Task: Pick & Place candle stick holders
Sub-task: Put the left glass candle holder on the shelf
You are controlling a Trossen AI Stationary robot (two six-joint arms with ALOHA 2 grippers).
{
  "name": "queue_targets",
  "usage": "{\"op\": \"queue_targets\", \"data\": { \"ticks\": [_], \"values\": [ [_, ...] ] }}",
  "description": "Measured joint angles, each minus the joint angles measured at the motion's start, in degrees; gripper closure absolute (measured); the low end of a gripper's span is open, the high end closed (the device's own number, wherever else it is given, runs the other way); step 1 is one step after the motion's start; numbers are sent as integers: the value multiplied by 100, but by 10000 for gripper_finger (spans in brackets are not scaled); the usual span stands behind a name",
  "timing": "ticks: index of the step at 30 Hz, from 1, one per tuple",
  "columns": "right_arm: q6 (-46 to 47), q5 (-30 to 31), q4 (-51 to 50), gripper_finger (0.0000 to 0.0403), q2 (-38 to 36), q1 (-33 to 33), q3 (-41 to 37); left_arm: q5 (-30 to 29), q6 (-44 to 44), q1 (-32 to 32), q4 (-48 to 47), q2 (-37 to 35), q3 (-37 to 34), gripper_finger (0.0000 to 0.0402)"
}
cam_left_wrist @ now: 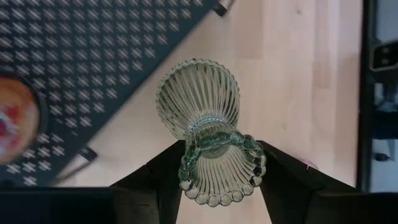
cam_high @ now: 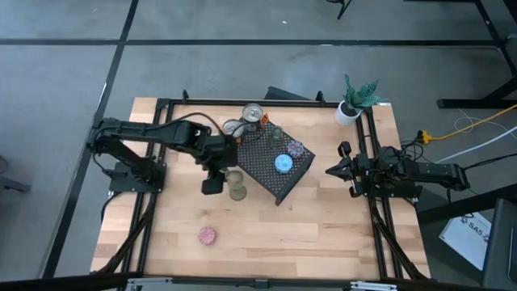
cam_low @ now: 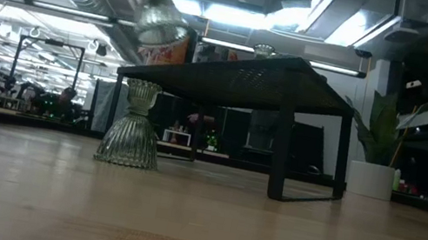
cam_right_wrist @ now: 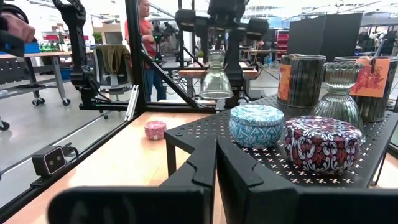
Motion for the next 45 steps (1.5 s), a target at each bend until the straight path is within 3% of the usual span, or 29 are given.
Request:
{"op": "queue_targets", "data": {
  "ticks": [11, 21, 34, 45],
  "values": [
    [0, 1, 1, 387, 0, -2, 0, -90, 388, 598, 43, 576, 699, 228],
    [0, 0, -1, 387, 0, -2, 1, -102, 492, 991, 499, 891, 745, 228],
    [1, 2, 0, 387, 0, 0, -1, 182, 578, 1383, 494, 933, 764, 228],
    [0, 1, -1, 387, 0, -1, 0, 255, 580, 1474, 475, 943, 1393, 228]
  ]
}}
